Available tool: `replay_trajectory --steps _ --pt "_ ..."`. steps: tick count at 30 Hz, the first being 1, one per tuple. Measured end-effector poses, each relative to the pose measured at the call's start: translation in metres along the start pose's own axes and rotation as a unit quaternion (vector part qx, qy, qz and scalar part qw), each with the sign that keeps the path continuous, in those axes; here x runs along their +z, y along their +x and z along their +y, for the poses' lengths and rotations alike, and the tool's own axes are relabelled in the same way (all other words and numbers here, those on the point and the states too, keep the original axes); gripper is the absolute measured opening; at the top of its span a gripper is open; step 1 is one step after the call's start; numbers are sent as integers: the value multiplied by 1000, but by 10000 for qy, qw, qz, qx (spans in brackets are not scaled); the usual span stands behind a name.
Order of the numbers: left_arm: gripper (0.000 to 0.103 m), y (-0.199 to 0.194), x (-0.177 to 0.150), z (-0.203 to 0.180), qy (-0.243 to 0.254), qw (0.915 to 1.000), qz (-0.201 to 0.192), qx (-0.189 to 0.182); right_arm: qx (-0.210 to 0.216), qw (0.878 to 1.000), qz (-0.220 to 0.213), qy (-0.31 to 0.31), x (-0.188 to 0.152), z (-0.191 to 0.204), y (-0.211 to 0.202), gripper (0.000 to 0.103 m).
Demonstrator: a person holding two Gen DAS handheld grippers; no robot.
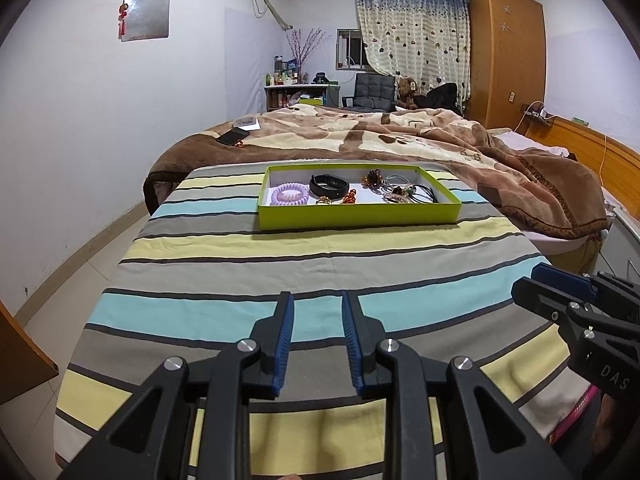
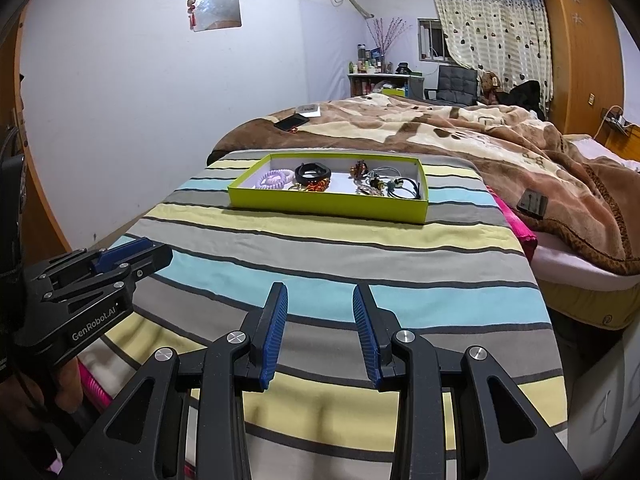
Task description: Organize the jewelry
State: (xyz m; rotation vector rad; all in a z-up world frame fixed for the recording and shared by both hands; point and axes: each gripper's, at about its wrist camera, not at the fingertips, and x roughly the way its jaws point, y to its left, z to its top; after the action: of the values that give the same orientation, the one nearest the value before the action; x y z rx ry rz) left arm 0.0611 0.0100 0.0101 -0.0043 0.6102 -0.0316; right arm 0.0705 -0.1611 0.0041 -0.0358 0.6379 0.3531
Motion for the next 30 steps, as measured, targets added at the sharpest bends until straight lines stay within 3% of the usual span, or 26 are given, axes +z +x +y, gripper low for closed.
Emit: replay_trajectory --steps 30 --pt "26 -1 -1 -2 70 10000 26 27 5 10000 39 28 -2 -2 0 35"
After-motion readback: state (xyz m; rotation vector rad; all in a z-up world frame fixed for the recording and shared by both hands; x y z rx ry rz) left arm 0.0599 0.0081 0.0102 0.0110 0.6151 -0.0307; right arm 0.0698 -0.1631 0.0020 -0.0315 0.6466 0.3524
